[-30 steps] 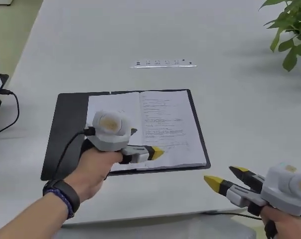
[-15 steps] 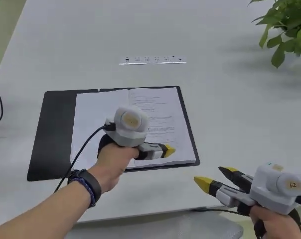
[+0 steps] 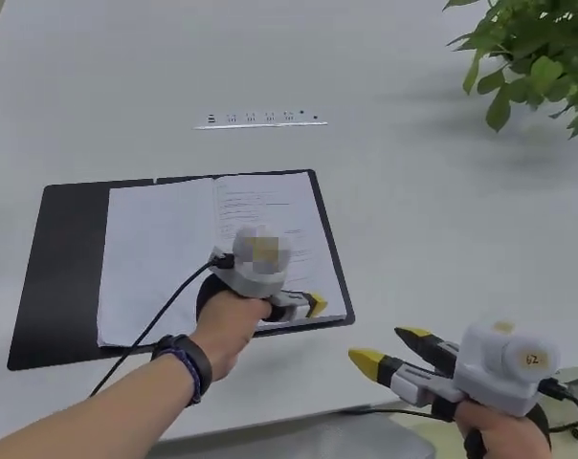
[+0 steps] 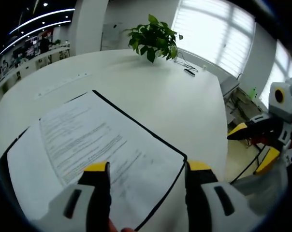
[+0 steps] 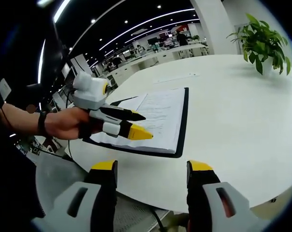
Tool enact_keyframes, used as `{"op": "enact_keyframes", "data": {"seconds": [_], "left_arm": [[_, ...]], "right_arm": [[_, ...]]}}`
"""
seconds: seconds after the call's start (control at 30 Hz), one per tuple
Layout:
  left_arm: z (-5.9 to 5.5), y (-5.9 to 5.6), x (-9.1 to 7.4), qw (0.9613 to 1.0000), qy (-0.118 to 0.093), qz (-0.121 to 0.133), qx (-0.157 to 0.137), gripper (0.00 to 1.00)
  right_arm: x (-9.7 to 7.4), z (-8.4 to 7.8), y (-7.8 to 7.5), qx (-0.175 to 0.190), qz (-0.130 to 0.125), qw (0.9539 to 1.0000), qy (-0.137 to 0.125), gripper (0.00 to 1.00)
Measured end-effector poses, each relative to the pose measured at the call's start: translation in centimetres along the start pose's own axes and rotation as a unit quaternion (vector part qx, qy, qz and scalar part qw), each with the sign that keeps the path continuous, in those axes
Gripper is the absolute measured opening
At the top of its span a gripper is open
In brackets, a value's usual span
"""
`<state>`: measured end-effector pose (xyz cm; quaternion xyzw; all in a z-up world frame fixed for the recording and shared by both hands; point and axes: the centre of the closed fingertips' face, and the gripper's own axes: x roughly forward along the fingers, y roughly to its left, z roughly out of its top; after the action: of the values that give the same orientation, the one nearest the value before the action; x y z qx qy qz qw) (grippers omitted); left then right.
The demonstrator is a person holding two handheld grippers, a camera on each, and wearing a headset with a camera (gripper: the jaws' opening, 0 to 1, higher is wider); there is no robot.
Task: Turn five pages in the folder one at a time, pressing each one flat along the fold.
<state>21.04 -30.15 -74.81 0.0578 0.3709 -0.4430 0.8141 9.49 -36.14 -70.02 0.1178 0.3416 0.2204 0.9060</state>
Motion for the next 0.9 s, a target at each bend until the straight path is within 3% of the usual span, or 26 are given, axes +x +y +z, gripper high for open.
{"op": "enact_keyframes", "data": {"seconds": [0.1,0.37,0.47,0.57,0.63,0.8,0.87,0.9], "left_arm": [[0.0,-0.1,0.9,1.0,0.002,0.004,-0.004,0.62],[-0.2,-0.6,2.9,0.9996,0.013,0.019,0.017,0.64],[0.1,0.0,3.3,0.9971,0.004,0.043,0.062,0.63],[-0.6,-0.1,3.8,0.9973,0.016,0.041,0.058,0.65],[-0.5,-0.4,3.8,0.9984,0.012,0.037,0.043,0.68],[-0.5,-0.7,4.0,0.998,0.012,0.039,0.048,0.7],[-0.8,-0.3,4.0,0.9952,0.022,0.05,0.081,0.68],[-1.0,-0.6,4.1,0.9951,0.022,0.047,0.084,0.68]], "right_arm": [[-0.1,-0.1,-0.2,0.003,0.001,1.0,0.002,0.57],[0.6,-0.2,-0.4,0.002,0.007,0.9999,0.011,0.57],[0.9,-0.2,-0.2,0.0,0.011,0.9998,0.015,0.57],[1.0,0.0,-0.2,-0.001,0.014,0.9998,0.014,0.57],[1.0,0.0,-0.2,-0.002,0.015,0.9998,0.016,0.56],[1.2,-0.2,-0.2,-0.003,0.018,0.9996,0.021,0.56],[1.2,-0.2,-0.2,-0.005,0.019,0.9995,0.024,0.56],[1.2,-0.2,-0.1,-0.004,0.019,0.9995,0.023,0.56]]}}
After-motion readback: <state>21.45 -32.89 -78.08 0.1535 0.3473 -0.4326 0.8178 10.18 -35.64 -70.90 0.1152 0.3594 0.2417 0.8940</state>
